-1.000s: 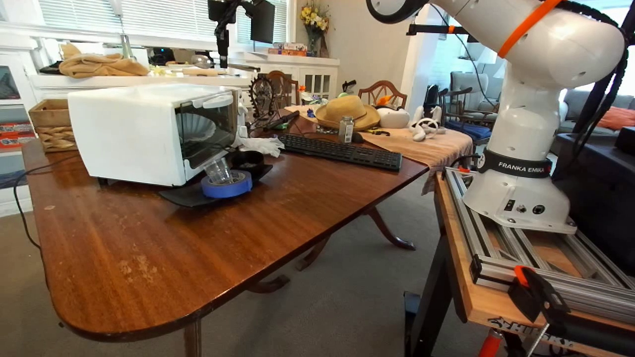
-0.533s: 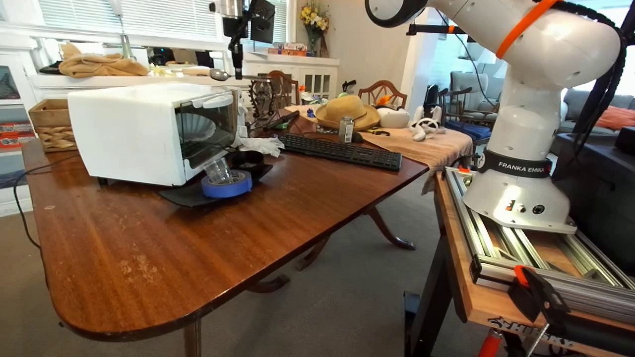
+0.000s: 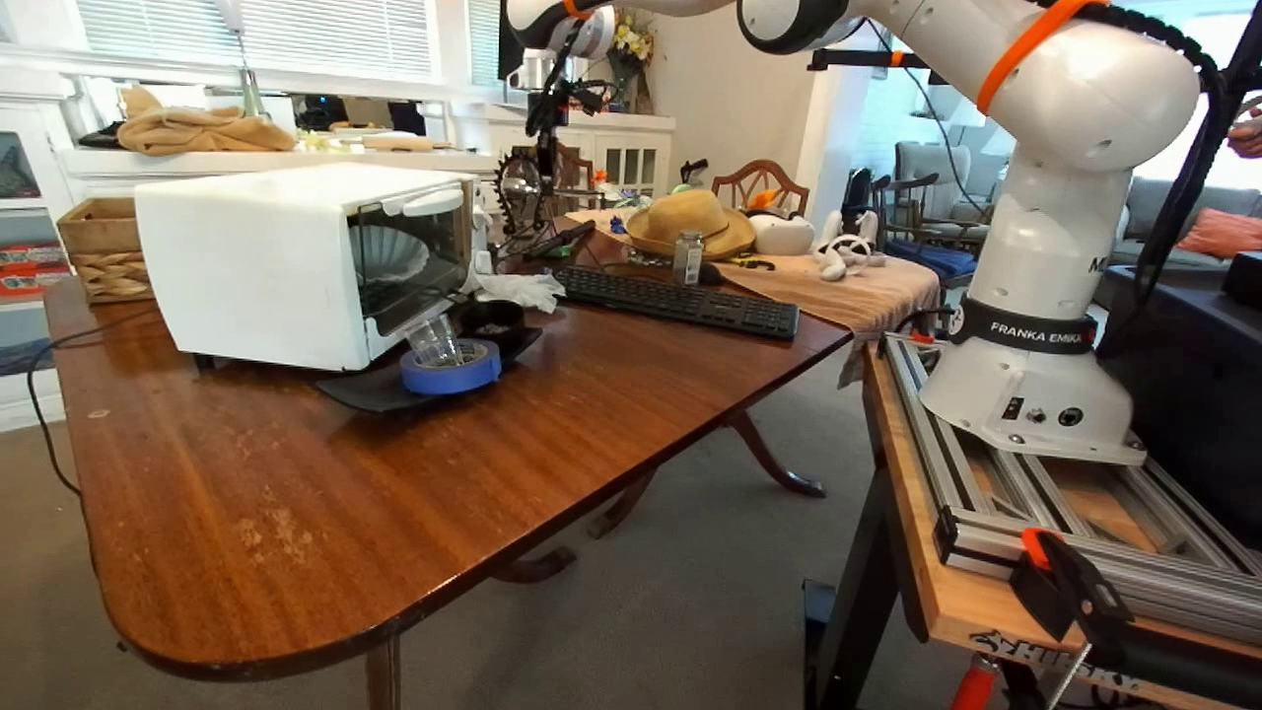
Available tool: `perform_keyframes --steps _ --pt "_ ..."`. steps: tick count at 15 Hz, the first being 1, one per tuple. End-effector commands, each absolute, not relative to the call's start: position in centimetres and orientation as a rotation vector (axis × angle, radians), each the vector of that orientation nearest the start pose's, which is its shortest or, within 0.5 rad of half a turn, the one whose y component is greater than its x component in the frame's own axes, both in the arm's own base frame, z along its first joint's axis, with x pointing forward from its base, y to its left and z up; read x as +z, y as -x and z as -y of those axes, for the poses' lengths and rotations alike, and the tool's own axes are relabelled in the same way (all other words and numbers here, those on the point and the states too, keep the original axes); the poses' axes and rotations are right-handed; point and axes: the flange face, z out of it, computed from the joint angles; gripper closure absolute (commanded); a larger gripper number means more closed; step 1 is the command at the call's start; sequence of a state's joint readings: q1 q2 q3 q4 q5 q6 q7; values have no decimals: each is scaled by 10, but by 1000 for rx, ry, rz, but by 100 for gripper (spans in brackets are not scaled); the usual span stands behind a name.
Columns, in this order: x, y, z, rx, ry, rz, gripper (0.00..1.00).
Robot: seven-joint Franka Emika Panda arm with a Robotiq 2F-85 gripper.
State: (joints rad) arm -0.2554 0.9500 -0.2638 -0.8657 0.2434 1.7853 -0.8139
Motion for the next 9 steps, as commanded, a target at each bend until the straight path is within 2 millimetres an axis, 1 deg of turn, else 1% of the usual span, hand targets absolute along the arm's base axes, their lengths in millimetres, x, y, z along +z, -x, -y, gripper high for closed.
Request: perform_keyframes --steps 1,2,4,6,9 --pt "318 -683 326 63 3000 470 99" --pt "308 -673 332 99 2988 449 99" --pt "295 -652 341 148 2962 477 99" --pt "278 -633 348 175 2931 568 99" --pt "258 -615 355 163 2936 708 99"
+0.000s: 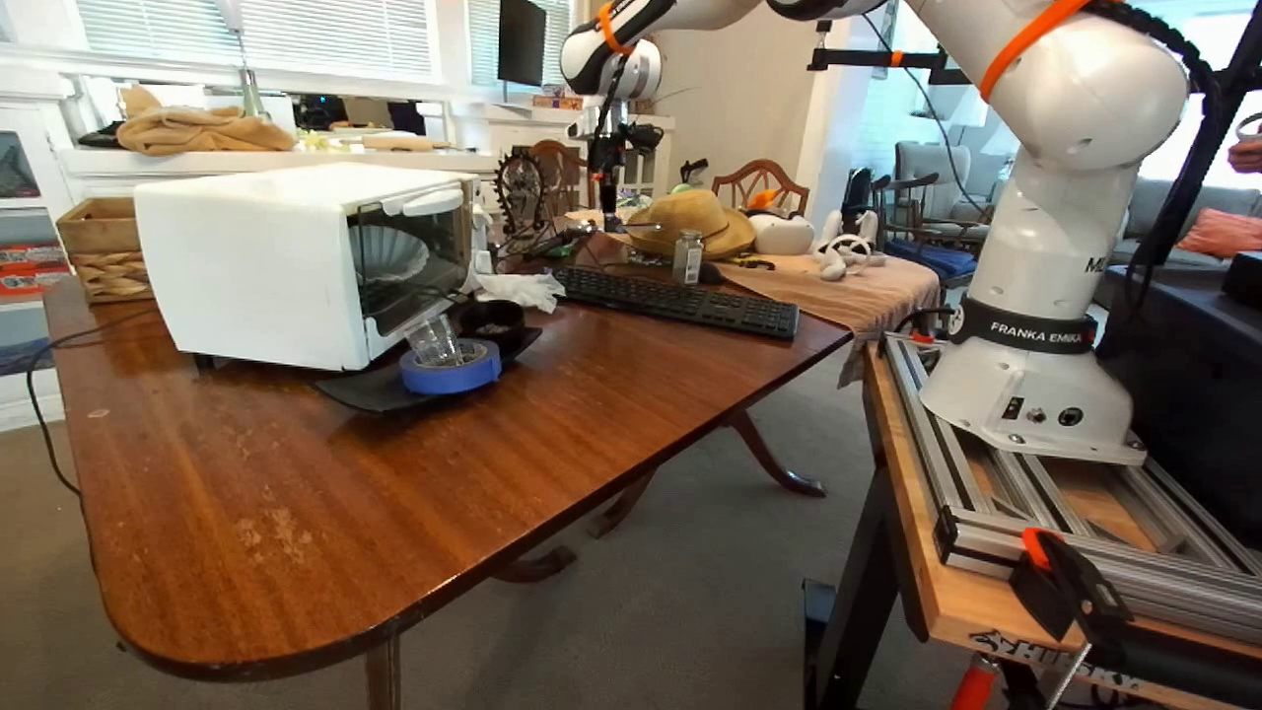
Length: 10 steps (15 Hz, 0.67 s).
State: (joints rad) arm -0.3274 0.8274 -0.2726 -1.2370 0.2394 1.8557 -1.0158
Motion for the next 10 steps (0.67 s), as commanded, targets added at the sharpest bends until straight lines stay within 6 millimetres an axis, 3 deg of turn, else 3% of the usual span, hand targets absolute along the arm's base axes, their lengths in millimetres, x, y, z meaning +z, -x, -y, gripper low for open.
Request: perform_keyframes --steps 1,6,10 --pt "252 -609 355 142 2944 759 99" --pt "247 -596 367 13 2974 1189 99" --pt "244 -601 352 -76 2884 1496 99"
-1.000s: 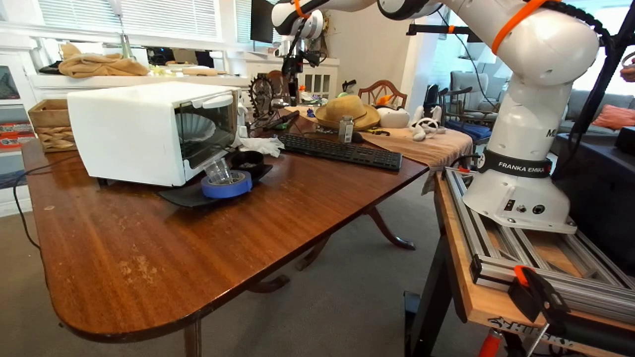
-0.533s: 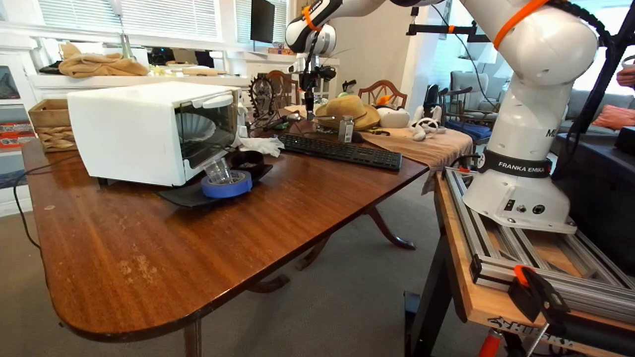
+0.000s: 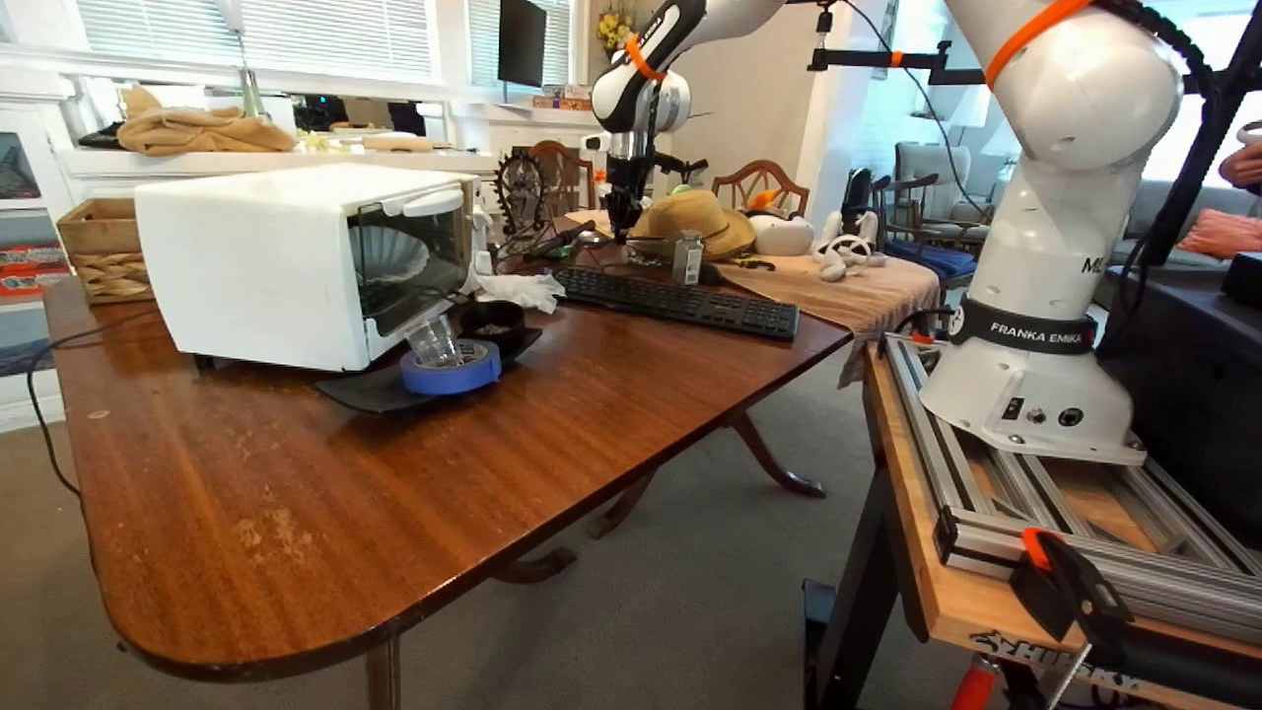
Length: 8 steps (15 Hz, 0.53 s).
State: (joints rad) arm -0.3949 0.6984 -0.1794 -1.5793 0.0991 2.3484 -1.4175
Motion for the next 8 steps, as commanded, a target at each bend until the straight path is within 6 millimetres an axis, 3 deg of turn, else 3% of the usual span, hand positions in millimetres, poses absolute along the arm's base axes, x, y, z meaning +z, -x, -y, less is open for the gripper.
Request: perform_keyframes --steps 1,8 --pt "241 -602 344 -104 2852 1543 99" --pt "214 -602 306 -156 2669 1660 99"
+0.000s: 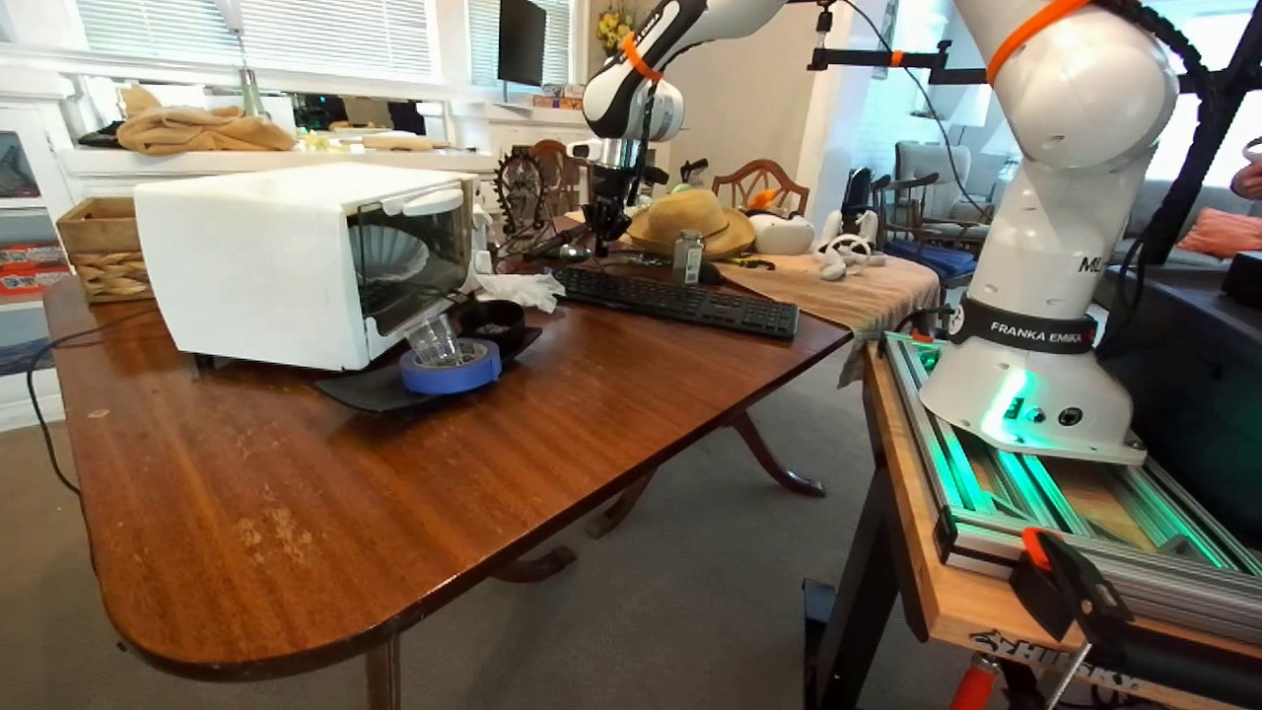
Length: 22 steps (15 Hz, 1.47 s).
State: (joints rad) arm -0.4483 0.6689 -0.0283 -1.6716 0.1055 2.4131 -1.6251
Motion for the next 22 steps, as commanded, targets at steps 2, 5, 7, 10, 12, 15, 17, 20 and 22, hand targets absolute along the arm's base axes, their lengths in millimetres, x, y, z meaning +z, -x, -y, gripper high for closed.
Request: perform_keyframes --steps 2,5,7,10,12,15,17,20,22 --pt "209 -597 306 -138 2663 1650 99" --pt "209 -585 315 -133 2700 1604 99" --pt "210 -576 323 -128 2721 1568 99" --pt "207 -561 334 -123 2748 1506 99" --pt "204 -555 339 -116 2762 1466 99" --pt "212 -553 344 -128 2790 1369 62" --pt "231 -554 344 -170 2840 1255 47" --pt "271 -558 337 -263 2912 1118 24" --pt "295 -566 325 -298 2899 1106 9"
